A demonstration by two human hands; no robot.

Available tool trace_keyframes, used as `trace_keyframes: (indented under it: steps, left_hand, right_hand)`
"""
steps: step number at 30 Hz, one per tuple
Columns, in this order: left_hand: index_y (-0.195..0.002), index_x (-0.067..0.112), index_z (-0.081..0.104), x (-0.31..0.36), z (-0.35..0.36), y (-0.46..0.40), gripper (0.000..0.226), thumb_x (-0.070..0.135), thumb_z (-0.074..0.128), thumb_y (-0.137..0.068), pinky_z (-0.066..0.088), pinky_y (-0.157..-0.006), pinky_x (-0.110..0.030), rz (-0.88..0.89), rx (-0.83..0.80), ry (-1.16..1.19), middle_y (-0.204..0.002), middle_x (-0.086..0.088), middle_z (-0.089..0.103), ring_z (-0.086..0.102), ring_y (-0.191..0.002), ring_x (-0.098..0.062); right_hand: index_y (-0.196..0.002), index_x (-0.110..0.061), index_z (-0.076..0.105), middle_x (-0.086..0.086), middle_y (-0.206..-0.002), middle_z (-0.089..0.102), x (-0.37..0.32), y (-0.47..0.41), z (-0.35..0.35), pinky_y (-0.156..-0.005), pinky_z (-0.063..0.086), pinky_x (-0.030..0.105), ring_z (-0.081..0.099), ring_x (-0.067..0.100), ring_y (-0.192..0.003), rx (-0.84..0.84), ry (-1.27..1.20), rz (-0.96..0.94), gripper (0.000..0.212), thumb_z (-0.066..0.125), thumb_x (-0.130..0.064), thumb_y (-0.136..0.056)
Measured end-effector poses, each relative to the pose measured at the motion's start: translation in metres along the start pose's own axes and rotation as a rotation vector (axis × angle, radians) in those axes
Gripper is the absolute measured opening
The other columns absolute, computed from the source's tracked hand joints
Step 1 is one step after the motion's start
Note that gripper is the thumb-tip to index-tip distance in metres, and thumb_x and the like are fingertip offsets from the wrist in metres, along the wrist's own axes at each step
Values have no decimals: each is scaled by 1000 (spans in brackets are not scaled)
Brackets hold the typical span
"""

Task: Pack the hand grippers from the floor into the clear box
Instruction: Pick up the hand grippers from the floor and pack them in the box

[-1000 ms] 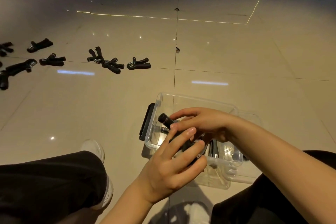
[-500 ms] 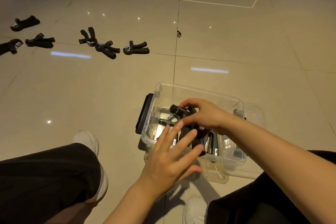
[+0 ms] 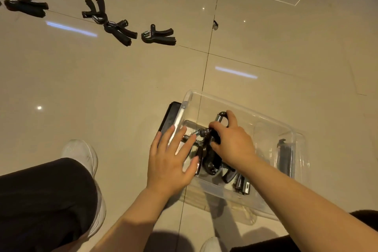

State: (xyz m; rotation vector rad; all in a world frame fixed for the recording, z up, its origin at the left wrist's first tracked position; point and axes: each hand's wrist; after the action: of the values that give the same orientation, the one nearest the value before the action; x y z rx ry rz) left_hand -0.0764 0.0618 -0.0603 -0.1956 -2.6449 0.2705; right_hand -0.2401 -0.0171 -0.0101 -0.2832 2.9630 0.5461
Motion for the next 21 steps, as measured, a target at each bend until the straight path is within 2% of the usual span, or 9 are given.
trace_keyframes:
  steps: [6,11,15,18,21]
  left_hand:
    - [-115,17,66,-2,5,0,41,32,54,-78,35,-103,-49,1,84,45,-130,-6,56,43,-129,-28]
    - [-112,17,68,-2,8,1,42,31,53,-76,39,-99,-48,-5,112,45,-127,-5,59,45,-127,-27]
    - [-110,17,70,-1,9,-1,41,29,55,-74,45,-91,-49,-14,116,35,-122,-5,62,46,-126,-27]
    - [-108,17,70,0,8,-1,40,28,55,-73,45,-91,-49,-44,119,24,-120,-5,63,46,-126,-25]
    - [-107,16,71,2,9,0,39,26,56,-72,45,-91,-48,-36,138,-2,-118,-6,64,47,-125,-26]
  right_hand:
    - [-138,-37,37,11,-157,3,-5,-29,50,-78,50,35,55,35,-108,-79,-46,50,56,60,-32,-87]
    - [-134,-34,42,14,-155,7,-7,-41,67,-82,49,37,55,38,-108,-120,-143,140,52,61,-31,-86]
    - [-131,-28,45,14,-155,0,-22,-44,82,-85,46,37,45,42,-117,-128,-206,152,43,57,-28,-89]
    - [-133,-28,43,14,-155,-4,-31,-45,93,-85,45,38,38,42,-122,-154,-198,136,43,50,-22,-91]
    - [-137,-28,37,15,-156,-3,-34,-43,101,-87,44,41,31,42,-127,-194,-165,149,44,45,-25,-95]
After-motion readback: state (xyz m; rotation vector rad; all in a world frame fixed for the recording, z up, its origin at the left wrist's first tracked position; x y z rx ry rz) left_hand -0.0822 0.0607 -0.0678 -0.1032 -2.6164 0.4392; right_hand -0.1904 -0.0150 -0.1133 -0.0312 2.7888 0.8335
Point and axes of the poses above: each hand's wrist, its own y-axis away from the middle knuckle, its own z-axis out of the palm, x = y × z
